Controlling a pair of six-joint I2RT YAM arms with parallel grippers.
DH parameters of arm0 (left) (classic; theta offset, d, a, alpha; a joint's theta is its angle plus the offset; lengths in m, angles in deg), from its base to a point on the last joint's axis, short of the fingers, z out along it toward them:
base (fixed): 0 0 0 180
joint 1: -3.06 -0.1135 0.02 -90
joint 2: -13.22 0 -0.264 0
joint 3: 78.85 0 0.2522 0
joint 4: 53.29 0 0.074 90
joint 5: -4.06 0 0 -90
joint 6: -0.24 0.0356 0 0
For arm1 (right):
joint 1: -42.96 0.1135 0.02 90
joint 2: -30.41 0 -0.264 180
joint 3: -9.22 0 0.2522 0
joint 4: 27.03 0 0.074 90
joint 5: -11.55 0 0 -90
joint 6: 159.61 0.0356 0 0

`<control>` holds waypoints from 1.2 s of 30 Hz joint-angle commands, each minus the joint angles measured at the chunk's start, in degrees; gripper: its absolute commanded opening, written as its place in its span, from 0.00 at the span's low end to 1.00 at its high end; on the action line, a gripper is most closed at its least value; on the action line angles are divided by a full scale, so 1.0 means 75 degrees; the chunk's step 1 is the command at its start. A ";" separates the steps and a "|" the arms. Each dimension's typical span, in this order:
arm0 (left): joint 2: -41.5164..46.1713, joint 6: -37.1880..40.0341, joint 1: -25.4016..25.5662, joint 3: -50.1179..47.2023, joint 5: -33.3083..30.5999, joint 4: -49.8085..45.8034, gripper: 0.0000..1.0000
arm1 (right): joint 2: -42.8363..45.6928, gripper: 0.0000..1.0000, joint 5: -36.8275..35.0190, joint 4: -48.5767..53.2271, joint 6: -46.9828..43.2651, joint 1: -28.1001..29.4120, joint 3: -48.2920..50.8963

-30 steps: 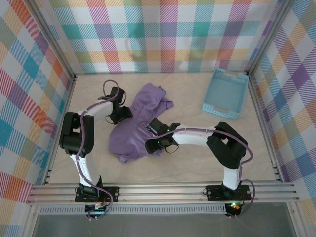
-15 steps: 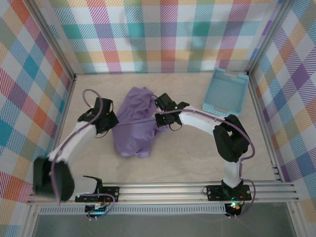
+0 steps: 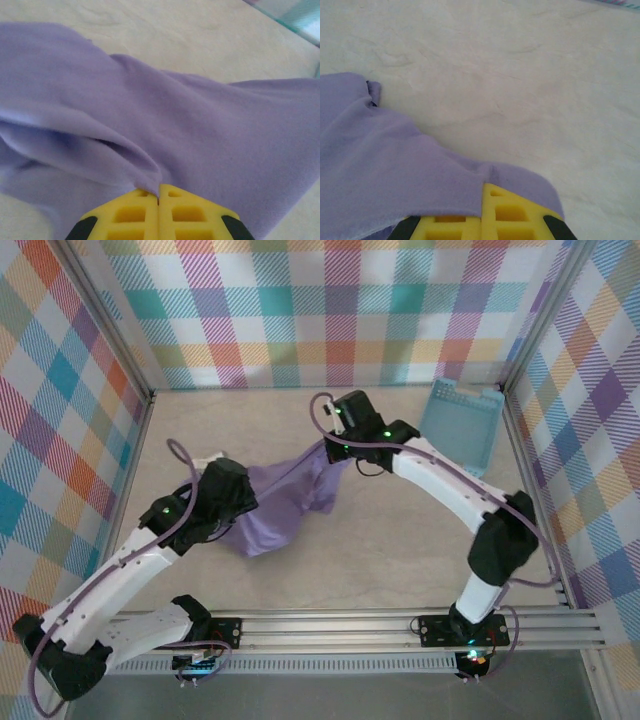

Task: Fold the inside-out t-shirt

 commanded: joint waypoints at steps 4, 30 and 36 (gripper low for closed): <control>-0.2000 0.0305 -0.0013 0.0915 -0.0832 -0.0162 0.02 | 0.0421 0.00 -0.0454 0.0167 -0.0128 -0.0444 0.0667; -0.2868 0.3538 0.1959 -0.1521 -0.0035 0.2747 0.90 | 0.1660 0.69 0.2295 -0.1407 0.1995 -0.0774 0.5414; -0.3857 0.4230 0.2516 -0.1157 -0.0509 0.3070 0.90 | 0.0963 0.64 0.2188 -0.1740 0.2262 -0.0755 0.5406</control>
